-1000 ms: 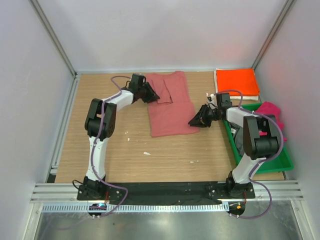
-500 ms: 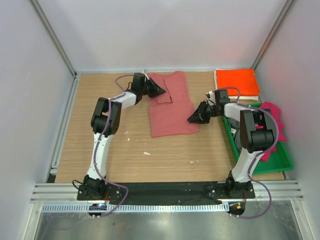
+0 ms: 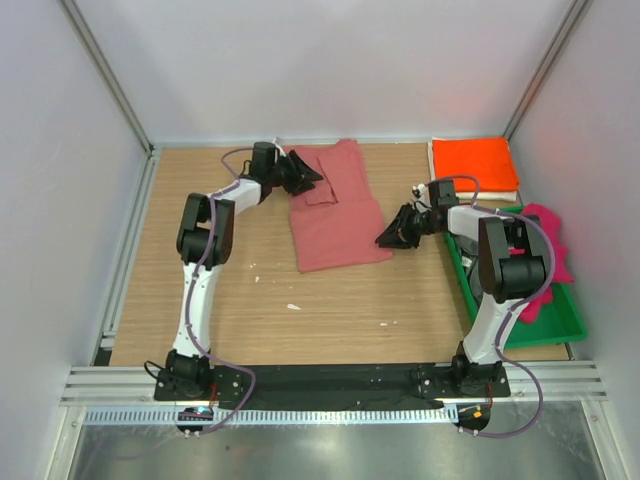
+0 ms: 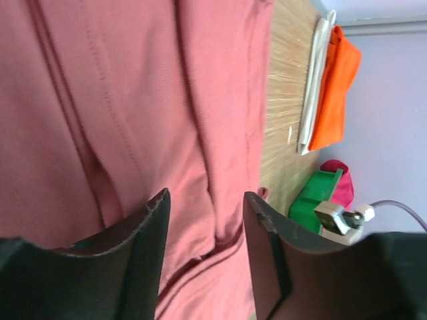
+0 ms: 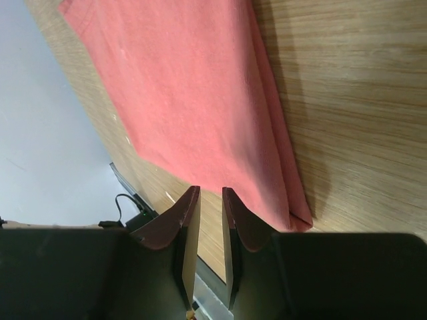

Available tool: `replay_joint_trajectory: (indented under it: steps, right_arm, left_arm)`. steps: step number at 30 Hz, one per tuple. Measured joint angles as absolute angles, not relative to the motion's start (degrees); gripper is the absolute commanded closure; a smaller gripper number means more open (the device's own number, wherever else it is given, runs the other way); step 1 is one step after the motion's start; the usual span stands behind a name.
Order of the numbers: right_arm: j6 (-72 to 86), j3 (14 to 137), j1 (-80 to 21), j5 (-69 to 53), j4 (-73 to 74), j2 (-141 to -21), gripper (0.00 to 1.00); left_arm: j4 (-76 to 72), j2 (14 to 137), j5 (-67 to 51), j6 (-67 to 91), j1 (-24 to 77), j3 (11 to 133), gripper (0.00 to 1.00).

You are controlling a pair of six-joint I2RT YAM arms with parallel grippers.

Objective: Fold and stack the t-shirts
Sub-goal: Fold the tshirt

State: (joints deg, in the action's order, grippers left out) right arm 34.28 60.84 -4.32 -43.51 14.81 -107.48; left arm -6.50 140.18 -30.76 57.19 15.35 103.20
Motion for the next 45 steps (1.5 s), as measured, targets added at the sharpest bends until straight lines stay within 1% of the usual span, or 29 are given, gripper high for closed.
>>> replay_joint_trajectory:
  steps: [1, 5, 7, 8, 10, 14, 15, 17, 20, 24, 27, 31, 34, 39, 42, 45]
  right_arm:
    - [33.98, 60.84, -4.32, -43.27, 15.31, -107.48, 0.73]
    - [32.1, 61.17, -4.32, -40.27, 19.92, -106.87, 0.63]
    - [31.2, 61.41, -4.29, -37.43, 23.09, -105.56, 0.6]
    - [30.89, 61.43, -4.29, -36.25, 24.38, -104.62, 0.55]
    - [30.52, 61.36, -4.25, -34.02, 26.68, -102.41, 0.49]
    - [30.74, 59.68, -4.03, -31.48, 27.9, -98.08, 0.44]
    - [31.22, 58.89, -3.97, -31.2, 27.79, -97.56, 0.44]
    - [32.16, 56.75, -3.92, -30.74, 26.98, -96.97, 0.44]
    - [34.89, 51.99, -3.7, -30.24, 24.4, -96.66, 0.44]
    - [40.99, 46.19, -3.57, -31.05, 17.21, -94.96, 0.45]
    - [45.43, 42.83, -3.62, -30.46, 10.59, -93.38, 0.45]
    - [49.08, 40.58, -3.73, -29.1, 6.13, -92.27, 0.45]
    - [48.84, 40.99, -3.73, -28.05, 6.04, -92.38, 0.46]
    - [43.77, 45.65, -3.64, -26.81, 9.45, -95.02, 0.47]
    - [38.74, 49.54, -3.64, -25.8, 13.21, -97.06, 0.47]
    - [33.56, 53.43, -3.66, -25.02, 16.75, -99.22, 0.46]
  left_arm:
    - [-5.85, 140.03, -31.24, 56.82, 15.25, 103.94, 0.49]
    - [-2.63, 136.53, -32.84, 56.42, 14.98, 104.07, 0.45]
    - [-1.48, 131.7, -33.12, 56.18, 14.98, 101.54, 0.45]
    - [-0.99, 128.92, -33.26, 55.96, 14.98, 99.98, 0.45]
    - [0.56, 122.39, -33.19, 54.92, 15.03, 95.81, 0.45]
    - [3.6, 105.8, -32.49, 53.25, 15.25, 82.91, 0.44]
    - [4.1, 102.61, -32.1, 53.21, 15.35, 79.68, 0.41]
    - [5.87, 96.33, -30.22, 53.32, 15.81, 72.69, 0.39]
    - [6.46, 89.58, -26.96, 55.16, 17.47, 60.97, 0.39]
    - [6.17, 87.66, -24.4, 59.75, 19.66, 49.98, 0.36]
    - [4.23, 86.87, -21.71, 63.48, 21.37, 44.42, 0.34]
    - [-1.39, 83.77, -18.74, 69.12, 23.51, 38.02, 0.34]
    - [-4.14, 83.5, -17.96, 70.74, 23.99, 36.51, 0.34]
    - [-6.22, 83.9, -17.04, 70.89, 23.99, 34.48, 0.34]
    - [-4.82, 84.86, -17.06, 68.14, 23.99, 34.74, 0.33]
    - [-0.16, 87.31, -17.26, 62.26, 23.99, 38.24, 0.32]
